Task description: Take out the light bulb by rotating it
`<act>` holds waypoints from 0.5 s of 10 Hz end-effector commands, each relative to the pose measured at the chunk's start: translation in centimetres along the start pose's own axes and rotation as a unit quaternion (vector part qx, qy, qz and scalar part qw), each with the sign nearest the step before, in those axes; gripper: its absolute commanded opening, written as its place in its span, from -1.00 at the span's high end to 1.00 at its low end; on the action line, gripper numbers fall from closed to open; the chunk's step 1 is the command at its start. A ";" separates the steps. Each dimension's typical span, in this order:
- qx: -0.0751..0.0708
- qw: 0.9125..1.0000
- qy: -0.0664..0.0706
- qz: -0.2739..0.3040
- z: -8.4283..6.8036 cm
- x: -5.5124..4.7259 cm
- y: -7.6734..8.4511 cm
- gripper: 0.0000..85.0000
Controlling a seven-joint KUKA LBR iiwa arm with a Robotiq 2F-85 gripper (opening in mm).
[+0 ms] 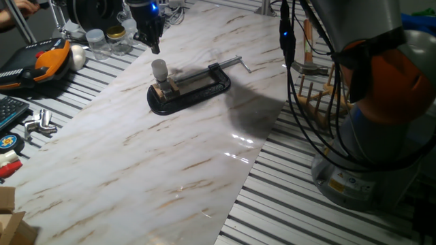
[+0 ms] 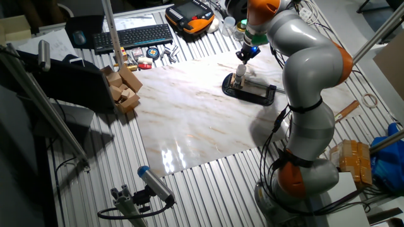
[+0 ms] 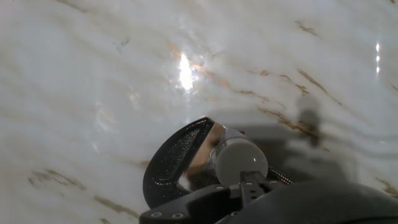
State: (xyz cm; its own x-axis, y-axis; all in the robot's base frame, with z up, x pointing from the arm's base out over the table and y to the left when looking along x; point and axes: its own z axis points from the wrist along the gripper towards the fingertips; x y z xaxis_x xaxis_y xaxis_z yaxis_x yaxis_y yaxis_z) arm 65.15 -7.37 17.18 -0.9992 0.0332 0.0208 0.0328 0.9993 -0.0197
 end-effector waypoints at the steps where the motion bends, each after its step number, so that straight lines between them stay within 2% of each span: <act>1: -0.001 1.000 -0.002 0.000 0.4 -0.1 -0.1 1.00; 3: -0.005 1.000 -0.006 0.001 1.2 -0.4 -0.1 1.00; 5: -0.005 1.000 -0.007 0.005 1.3 -0.4 0.2 1.00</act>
State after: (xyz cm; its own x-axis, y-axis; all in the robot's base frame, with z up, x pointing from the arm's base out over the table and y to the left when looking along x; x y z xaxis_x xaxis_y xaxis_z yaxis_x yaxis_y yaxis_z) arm 65.51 -7.20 15.90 -0.9991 0.0421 0.0068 0.0420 0.9991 -0.0088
